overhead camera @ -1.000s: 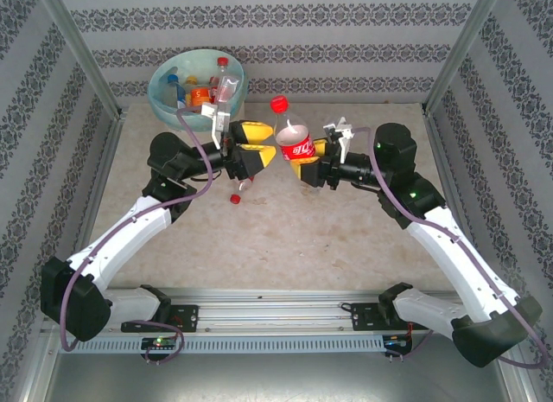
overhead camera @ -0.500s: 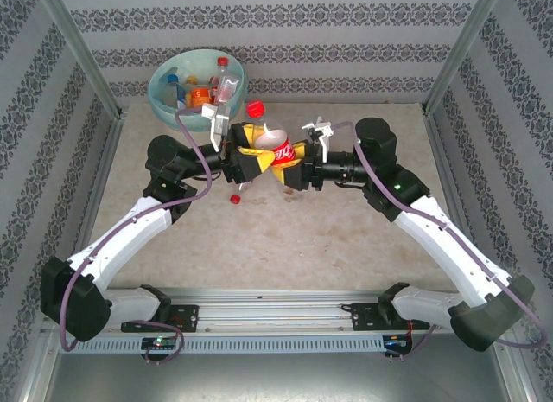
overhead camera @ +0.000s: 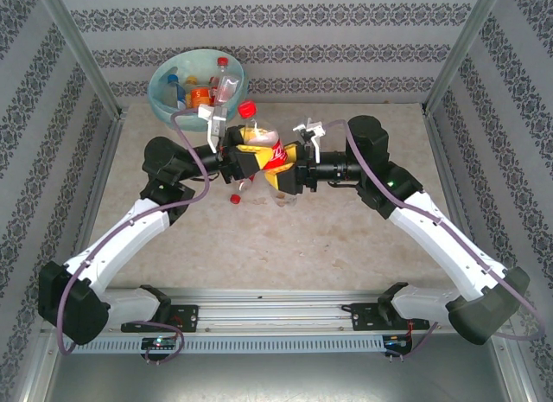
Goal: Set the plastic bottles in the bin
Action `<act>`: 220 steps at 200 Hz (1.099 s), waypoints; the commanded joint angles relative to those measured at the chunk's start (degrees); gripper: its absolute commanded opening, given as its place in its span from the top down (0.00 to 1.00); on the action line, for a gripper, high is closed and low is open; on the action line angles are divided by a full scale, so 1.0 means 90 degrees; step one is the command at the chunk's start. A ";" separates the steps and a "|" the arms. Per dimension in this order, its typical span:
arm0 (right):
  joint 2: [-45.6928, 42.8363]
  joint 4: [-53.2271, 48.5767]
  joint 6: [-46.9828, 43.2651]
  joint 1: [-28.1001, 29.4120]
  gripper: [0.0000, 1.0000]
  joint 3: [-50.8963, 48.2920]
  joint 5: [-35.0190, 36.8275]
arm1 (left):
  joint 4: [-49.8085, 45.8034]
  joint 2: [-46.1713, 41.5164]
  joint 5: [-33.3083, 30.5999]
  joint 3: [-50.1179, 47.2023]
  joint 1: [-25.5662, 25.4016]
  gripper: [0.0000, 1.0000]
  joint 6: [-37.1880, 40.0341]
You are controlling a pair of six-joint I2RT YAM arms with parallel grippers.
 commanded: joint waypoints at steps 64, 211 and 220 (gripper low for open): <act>-0.0569 0.0658 -0.0409 0.0151 0.11 0.0136 0.2006 | -0.1964 -0.1048 -0.2725 0.0578 -0.0072 0.65 0.2097; 0.0035 0.1007 -0.0562 0.0113 0.13 0.1229 0.3636 | -0.3743 0.2608 -0.5191 0.5262 0.2497 0.69 0.4041; 0.0103 0.1012 -0.0547 0.0121 0.13 0.1260 0.3597 | -0.3767 0.3016 -0.4945 0.5575 0.2643 0.69 0.4081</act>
